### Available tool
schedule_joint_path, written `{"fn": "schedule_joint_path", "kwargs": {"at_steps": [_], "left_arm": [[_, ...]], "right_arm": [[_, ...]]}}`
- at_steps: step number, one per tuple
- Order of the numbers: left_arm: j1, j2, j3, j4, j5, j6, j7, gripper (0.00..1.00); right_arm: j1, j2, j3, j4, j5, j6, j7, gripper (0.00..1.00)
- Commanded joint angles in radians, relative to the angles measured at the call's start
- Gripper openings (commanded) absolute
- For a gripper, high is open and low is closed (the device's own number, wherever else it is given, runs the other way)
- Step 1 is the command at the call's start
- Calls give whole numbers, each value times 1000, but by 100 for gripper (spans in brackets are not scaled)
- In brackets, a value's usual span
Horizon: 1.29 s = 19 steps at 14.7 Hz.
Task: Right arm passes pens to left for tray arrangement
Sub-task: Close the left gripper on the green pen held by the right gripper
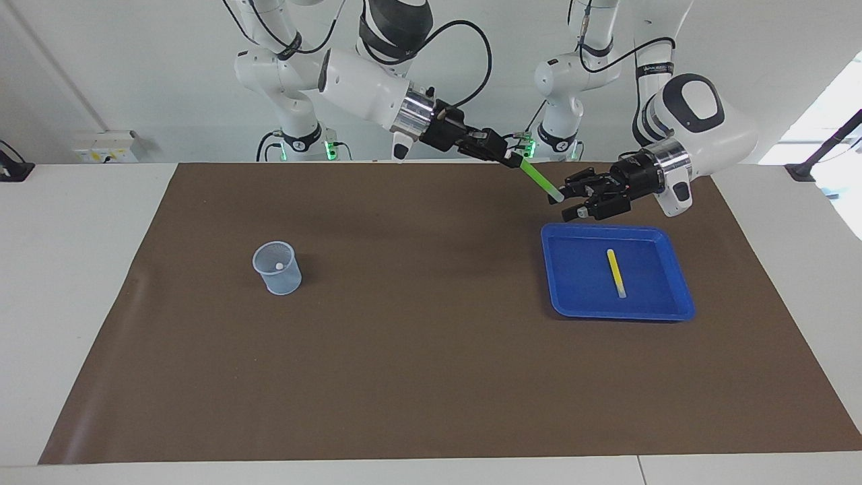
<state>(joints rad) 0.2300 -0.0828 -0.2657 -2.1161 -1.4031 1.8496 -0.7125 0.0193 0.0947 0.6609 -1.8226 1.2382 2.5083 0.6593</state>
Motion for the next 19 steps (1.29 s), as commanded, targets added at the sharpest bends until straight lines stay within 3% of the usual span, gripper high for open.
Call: {"fn": "schedule_joint_path", "kwargs": {"at_steps": [1,7,9,11,12,18,19], "left_arm": [[3,-40,5,-28,-17,-13,-28,57],[11,-54,6,-33,-17,-39,-31,53],[11,-57,8,-35,-16,-47,-34,36],[20,-61,8,-35,-14,-55,-39,4],[22,-63,8,-35,-14,-59,-38,0],[35,-69,9,-36,-10,-66,-31,0],[35,-68,9,-35,-10,-66,-31,0]], "right_arm": [[-10,30,29,14,0,15,13,0],[-7,31,32,14,-9,21,13,0],[-7,31,32,14,-9,20,13,0],[-7,31,32,14,-14,18,13,0],[-7,31,32,14,-14,18,13,0],[-9,31,32,14,-16,9,14,0],[-7,31,32,14,-29,9,13,52]]}}
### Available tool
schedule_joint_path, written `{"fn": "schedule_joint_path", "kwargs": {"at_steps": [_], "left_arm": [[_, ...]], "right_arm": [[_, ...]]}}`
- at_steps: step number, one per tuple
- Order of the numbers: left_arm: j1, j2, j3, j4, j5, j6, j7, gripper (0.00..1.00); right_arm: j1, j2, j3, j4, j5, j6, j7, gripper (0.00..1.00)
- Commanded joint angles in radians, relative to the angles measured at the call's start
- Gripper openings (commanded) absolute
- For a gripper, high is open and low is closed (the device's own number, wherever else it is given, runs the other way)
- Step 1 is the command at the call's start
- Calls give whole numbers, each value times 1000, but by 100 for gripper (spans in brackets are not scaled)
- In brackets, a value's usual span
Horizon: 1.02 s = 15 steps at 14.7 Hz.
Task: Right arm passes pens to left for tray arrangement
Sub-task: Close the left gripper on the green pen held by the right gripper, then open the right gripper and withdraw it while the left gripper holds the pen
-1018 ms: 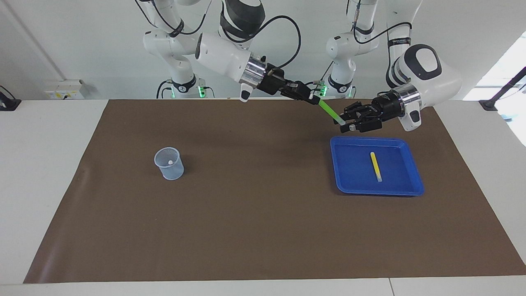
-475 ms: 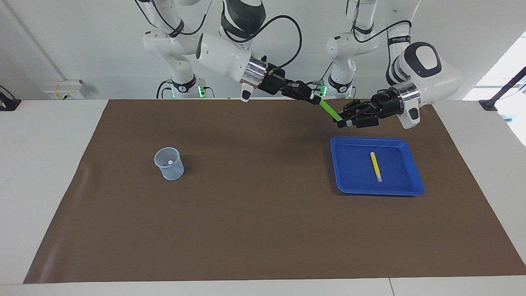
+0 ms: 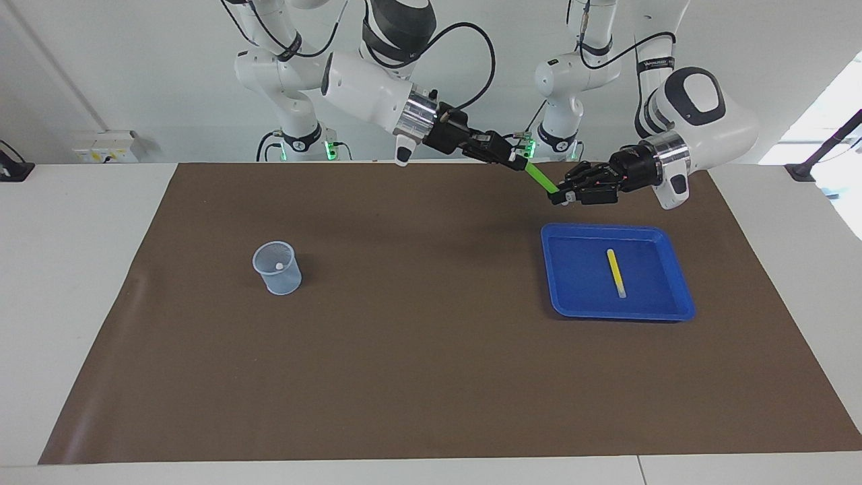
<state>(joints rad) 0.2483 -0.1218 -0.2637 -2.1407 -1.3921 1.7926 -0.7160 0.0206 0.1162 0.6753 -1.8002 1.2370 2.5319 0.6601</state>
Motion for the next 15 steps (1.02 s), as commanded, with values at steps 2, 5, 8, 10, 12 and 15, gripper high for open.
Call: {"fn": "schedule_joint_path", "kwargs": {"at_steps": [2,5,8,10,12,15], "left_arm": [[17,-29,8,-10,-21,-6,-29,0],[16,-27,8,-10,-15,13,-28,0],[3,-10,6,13,72,96,-22,0],[-1,22,4,25,190,114,27,0],[-1,45,4,44,301,113,82,0],[0,141,4,154,557,90,138,0]], "right_arm": [[-10,10,18,-8,-83,-18,13,100],[-13,-7,-6,-18,-106,-38,15,100],[-13,-35,-84,-25,-221,-71,6,100],[-13,-50,-138,-28,-313,-128,1,100],[-13,-67,-164,-34,-439,-162,4,100],[-11,-82,-233,-57,-675,-235,-2,100]]}}
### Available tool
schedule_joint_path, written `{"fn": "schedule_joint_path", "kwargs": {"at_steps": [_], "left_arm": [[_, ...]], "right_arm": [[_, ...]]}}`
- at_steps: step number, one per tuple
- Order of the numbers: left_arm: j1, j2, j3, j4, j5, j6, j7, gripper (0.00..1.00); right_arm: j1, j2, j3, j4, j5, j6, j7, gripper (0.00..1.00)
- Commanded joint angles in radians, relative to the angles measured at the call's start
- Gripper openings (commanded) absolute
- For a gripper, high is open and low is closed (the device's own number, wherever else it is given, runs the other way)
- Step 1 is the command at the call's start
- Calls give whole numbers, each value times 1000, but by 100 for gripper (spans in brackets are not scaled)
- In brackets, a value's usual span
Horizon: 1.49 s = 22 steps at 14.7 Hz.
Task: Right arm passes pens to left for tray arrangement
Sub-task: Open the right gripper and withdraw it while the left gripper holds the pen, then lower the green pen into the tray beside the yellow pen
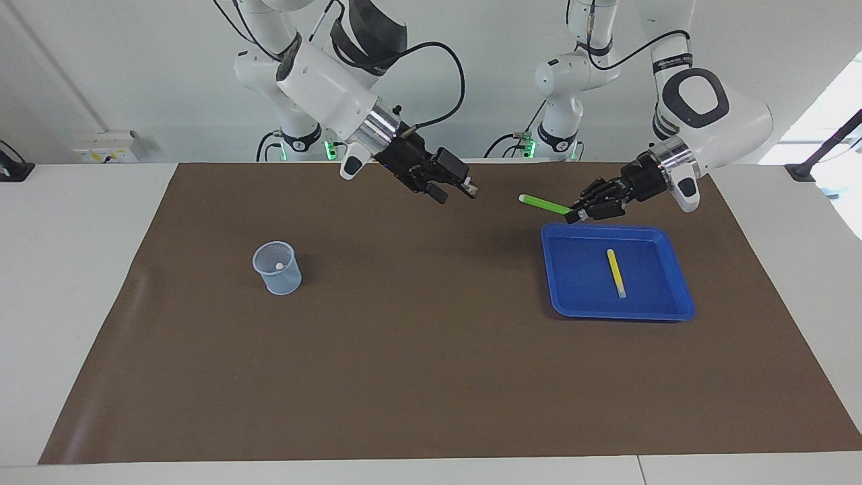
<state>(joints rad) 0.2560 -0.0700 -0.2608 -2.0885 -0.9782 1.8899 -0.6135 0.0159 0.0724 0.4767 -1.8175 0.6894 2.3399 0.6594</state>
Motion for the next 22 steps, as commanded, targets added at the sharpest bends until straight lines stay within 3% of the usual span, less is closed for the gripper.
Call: {"fn": "schedule_joint_path", "kwargs": {"at_steps": [1,4,9,13,16,22], "left_arm": [[-7,136,0,157,258,-21,60,0],[-9,277,-3,300,577,-75,154,0],[-72,439,-6,364,939,-95,308,0],[-130,582,-27,513,1087,-240,317,0],[-136,587,-31,510,1118,-249,346,0],[-144,581,-31,487,1121,-213,350,0]], "right_arm": [[-7,-40,-55,-42,-199,-68,-4,100],[-4,-54,-136,-58,-431,-154,-79,100],[-1,-68,-295,-100,-615,-235,-317,100],[-2,-51,-328,-163,-745,-218,-443,96],[-2,-25,-329,-198,-793,-206,-486,86],[-4,-25,-337,-324,-847,-61,-601,78]]}}
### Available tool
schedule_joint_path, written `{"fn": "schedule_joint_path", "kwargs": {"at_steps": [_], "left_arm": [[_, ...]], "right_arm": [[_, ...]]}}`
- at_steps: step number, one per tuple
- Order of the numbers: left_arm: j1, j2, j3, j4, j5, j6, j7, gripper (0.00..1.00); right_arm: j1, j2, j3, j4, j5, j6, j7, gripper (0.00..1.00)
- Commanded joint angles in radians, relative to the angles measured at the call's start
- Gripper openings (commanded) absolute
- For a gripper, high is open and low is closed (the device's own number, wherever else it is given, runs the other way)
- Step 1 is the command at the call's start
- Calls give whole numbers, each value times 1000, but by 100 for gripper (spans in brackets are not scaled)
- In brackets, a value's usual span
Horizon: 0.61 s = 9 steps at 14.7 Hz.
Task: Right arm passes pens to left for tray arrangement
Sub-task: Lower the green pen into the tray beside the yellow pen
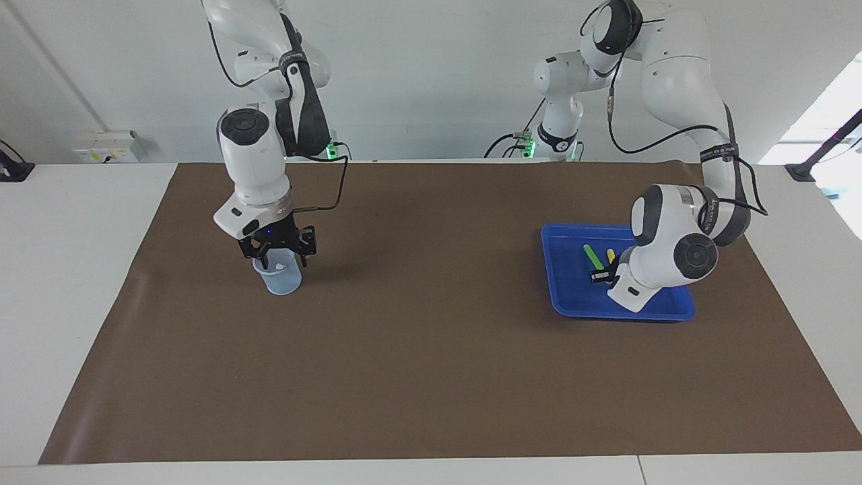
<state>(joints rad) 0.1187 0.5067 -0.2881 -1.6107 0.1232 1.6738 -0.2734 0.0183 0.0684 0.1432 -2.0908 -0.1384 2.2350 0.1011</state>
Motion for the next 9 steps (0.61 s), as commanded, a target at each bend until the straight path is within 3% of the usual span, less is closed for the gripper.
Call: {"fn": "schedule_joint_path", "kwargs": {"at_steps": [1,2,3,4,9], "left_arm": [[-11,1,-3,0,18,15,10,0],[-11,-2,-3,-11,16,24,11,42],[-11,-2,-3,-14,15,30,11,99],[-11,-2,-3,-14,13,29,11,100],[-2,-2,-3,-14,12,30,13,100]], "right_arm": [[-6,-22,-10,-60,-21,54,-53,76],[-6,-22,-14,-61,-23,57,-57,67],[-6,-22,-14,-61,-24,57,-60,62],[-6,-22,-14,-61,-24,55,-61,57],[-6,-25,-27,-58,-26,38,-89,56]]}}
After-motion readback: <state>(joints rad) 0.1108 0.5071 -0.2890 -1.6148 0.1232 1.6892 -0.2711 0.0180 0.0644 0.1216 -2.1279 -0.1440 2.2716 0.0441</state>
